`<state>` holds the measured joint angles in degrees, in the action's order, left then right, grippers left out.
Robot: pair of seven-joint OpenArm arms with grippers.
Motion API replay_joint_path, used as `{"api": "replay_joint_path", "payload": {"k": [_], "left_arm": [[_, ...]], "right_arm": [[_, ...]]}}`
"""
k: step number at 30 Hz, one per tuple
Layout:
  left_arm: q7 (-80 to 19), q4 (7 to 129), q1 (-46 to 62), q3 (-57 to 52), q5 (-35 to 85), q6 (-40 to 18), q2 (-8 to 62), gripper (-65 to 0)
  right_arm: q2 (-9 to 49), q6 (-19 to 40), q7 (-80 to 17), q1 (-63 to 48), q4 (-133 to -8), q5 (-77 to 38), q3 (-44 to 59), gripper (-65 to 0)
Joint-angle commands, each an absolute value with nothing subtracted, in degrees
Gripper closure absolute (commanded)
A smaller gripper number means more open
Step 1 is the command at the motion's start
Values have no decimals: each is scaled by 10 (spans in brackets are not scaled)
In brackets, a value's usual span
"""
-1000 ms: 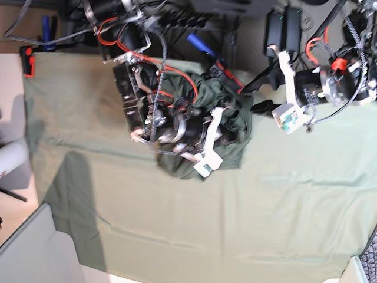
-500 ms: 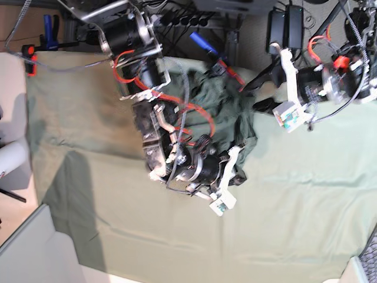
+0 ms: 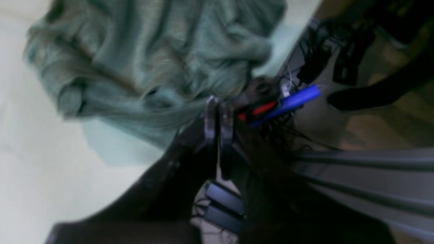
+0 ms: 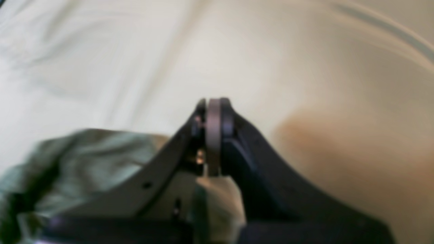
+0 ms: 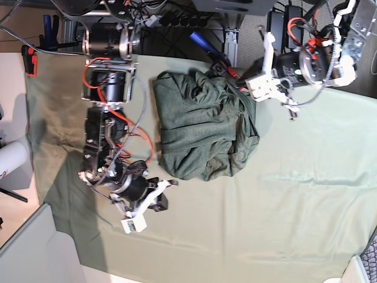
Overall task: Fold the T-shirt properly
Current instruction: 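Release the shirt and reposition the right gripper beside the bundle, then grasp the bundled shirt with both grippers and tuck its edges under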
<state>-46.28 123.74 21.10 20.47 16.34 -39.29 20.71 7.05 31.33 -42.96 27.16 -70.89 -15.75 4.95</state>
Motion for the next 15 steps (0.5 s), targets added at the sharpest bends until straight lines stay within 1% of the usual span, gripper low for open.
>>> {"api": "replay_joint_path", "payload": {"k": [1,3,6,12,15], "left_arm": [[-438,1248,209,218,145,-398,208,0],[-416,1243,204,245,95,-374,208,0],[-411,1217,175,280,65,-351,208,0],[-398,1122,115,324,33,-349,208,0],[-397,1096,104,324,34,-345,208,0]], "right_arm": [[72,313,-418,288,-718,-170,55,0],[79,313,-422,288,-717,-171,58,0],[85,313,-424,288,-707,-171,57,0],[86,314,-368,289,-633,-169,52,0],[85,314,-362,290,-604,-170,37,0]]}}
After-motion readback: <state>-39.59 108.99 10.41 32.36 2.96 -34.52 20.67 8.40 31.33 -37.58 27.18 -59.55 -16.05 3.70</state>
